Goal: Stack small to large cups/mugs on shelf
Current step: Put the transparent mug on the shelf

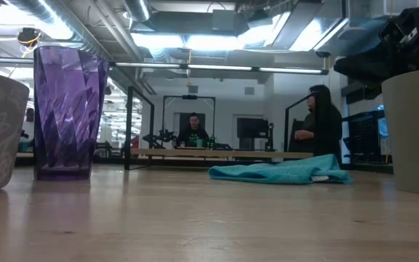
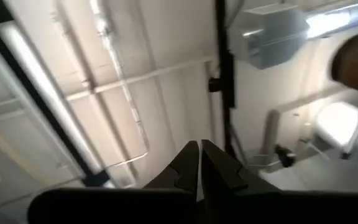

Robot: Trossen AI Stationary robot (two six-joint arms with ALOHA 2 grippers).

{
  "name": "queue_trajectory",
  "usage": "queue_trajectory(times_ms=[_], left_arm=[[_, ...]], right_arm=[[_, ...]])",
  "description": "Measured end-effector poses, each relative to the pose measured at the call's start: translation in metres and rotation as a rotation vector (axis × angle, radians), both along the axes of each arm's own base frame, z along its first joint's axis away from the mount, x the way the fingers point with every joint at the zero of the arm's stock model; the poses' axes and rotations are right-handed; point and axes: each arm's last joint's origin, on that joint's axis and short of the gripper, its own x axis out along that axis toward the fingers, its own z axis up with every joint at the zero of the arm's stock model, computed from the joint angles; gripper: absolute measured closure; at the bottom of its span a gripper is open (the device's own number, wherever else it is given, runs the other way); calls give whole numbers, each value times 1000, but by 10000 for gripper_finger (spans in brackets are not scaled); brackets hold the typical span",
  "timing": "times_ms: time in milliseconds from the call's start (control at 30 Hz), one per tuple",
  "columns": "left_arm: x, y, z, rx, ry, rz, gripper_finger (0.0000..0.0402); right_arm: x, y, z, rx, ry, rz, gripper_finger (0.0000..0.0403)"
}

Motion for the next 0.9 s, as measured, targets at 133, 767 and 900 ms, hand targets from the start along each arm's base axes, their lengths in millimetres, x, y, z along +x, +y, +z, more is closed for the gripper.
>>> queue_trajectory(times_ms=[133,767,900], left_arm=[[3,6,0,-204,23,14,390],[24,15,-11,-459,243,86,390],[26,16,-12,-477,260,97,390]], right_arm=[[0,0,0,0,2,0,349],[-17,0,97,-329,-321,27,349],[-11,-1,125,-201,-7,56,349]])
